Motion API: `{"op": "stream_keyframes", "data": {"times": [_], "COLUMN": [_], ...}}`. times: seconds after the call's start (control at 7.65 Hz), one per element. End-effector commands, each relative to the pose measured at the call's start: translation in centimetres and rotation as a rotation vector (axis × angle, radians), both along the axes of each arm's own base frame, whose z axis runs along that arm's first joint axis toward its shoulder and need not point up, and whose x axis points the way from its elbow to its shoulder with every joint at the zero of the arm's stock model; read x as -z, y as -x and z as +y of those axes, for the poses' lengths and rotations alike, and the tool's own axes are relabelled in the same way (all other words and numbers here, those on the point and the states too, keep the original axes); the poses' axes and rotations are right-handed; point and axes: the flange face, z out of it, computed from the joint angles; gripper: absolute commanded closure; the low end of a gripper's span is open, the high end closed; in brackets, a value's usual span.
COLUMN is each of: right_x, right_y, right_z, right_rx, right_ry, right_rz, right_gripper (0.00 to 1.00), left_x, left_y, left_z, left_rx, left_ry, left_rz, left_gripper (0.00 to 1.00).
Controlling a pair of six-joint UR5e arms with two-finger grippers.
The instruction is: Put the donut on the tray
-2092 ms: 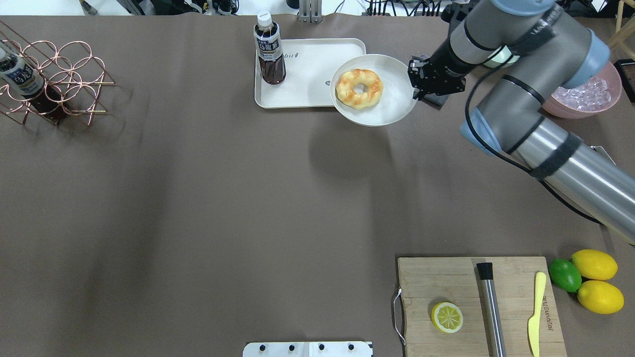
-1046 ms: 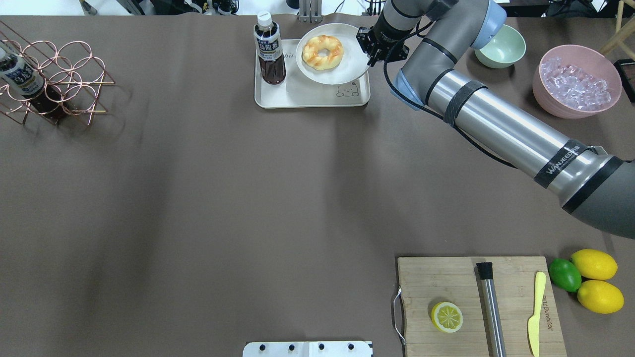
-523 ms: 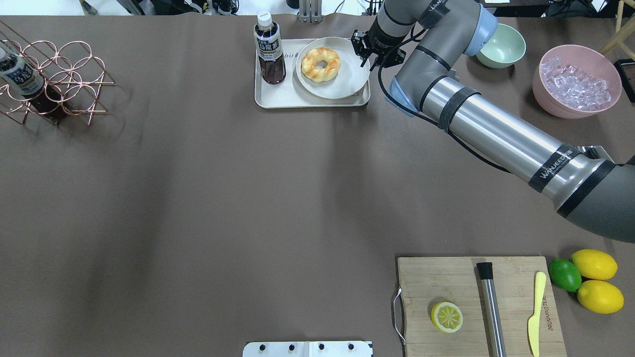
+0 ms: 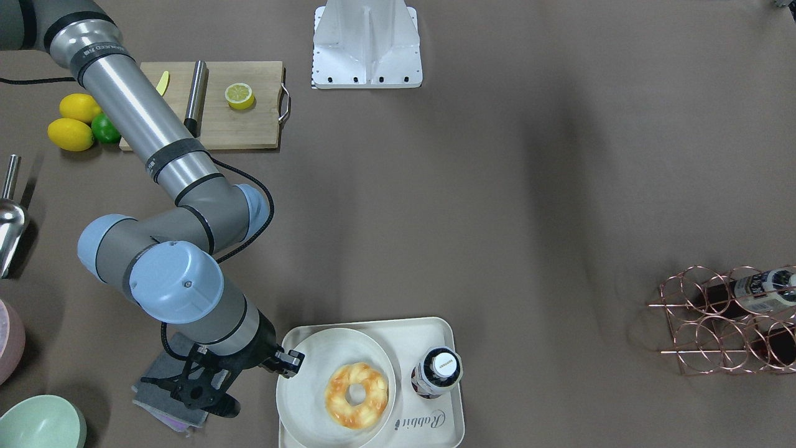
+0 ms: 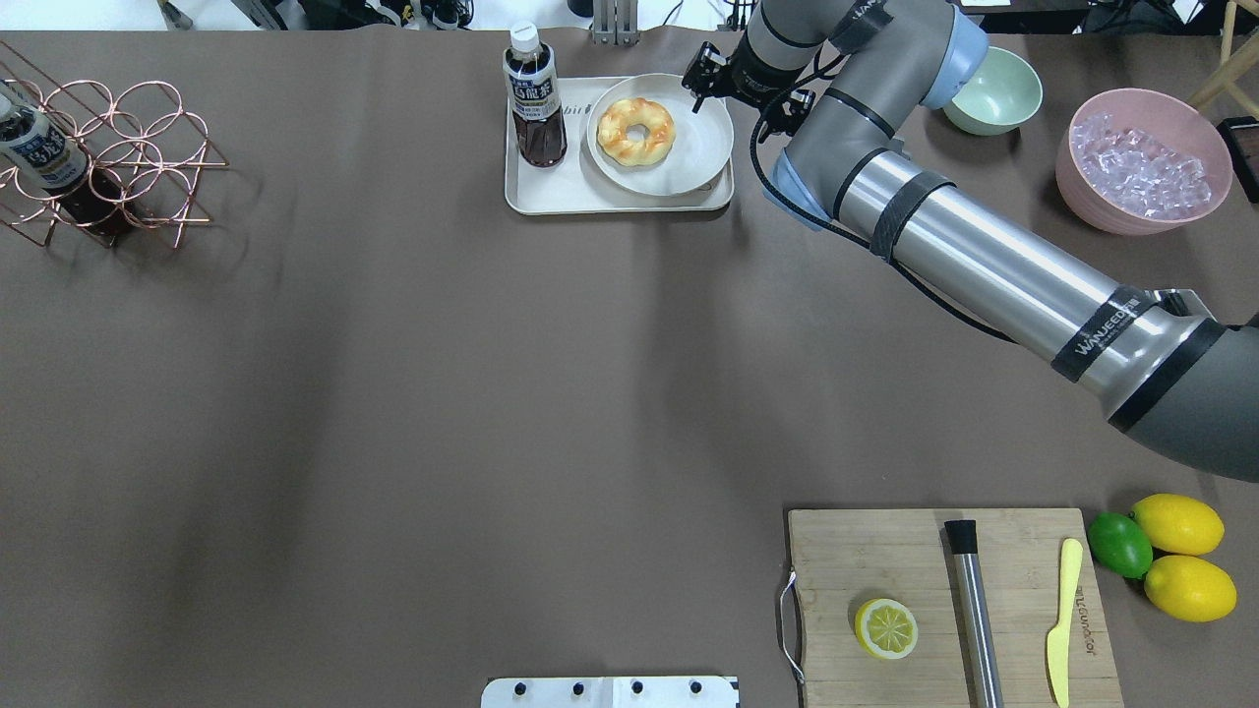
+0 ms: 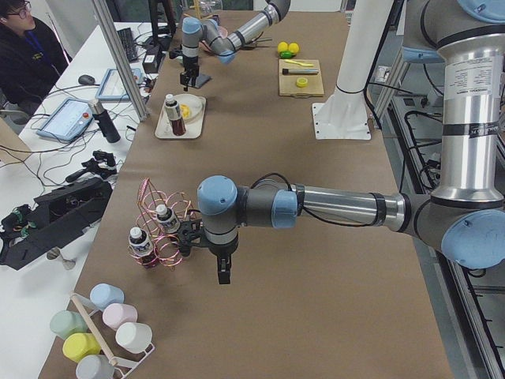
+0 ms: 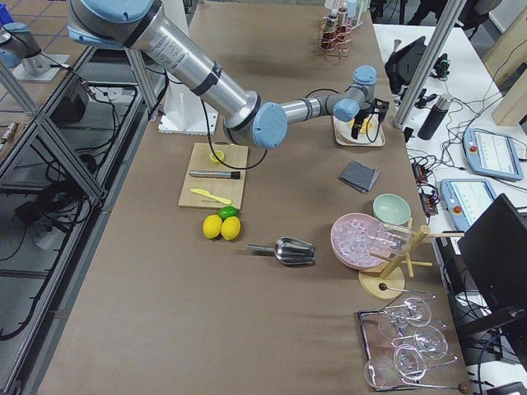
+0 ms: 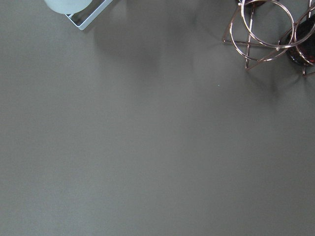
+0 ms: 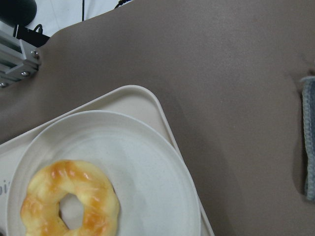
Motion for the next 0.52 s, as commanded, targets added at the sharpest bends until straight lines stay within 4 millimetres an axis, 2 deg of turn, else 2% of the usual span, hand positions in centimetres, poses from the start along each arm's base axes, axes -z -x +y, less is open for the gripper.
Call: {"op": "stream_keyframes", "data": {"times": [0.0,0.13,0.26,0.39], "right_x": [0.8,1.3,1.3,1.2], "right_y": [-4.7,-7.1,-9.8,-11.6], "right_z": [1.9,3.5,4.0,5.1], "right_rx": [-0.007,0.037,0.050,0.094], "right_ry": [-0.012,-0.014,0.000,-0.019], "right_rz": [-0.015,-0.001,0.038,0.084], "right_gripper": [0.00,0.00,0.00,0.00], "left_x": [0.0,-0.2,-0.3,-0.4], "left_y": [0.1,0.1,0.1,0.1], "left_z": [0.0,0.1,0.1,0.1], "left_rx": [0.000,0.000,0.000,0.000], "left_ry": [0.000,0.003,0.005,0.008], "left_rz": [0.000,0.000,0.000,0.000], "left_gripper": [0.02,0.02,0.02,0.02]}}
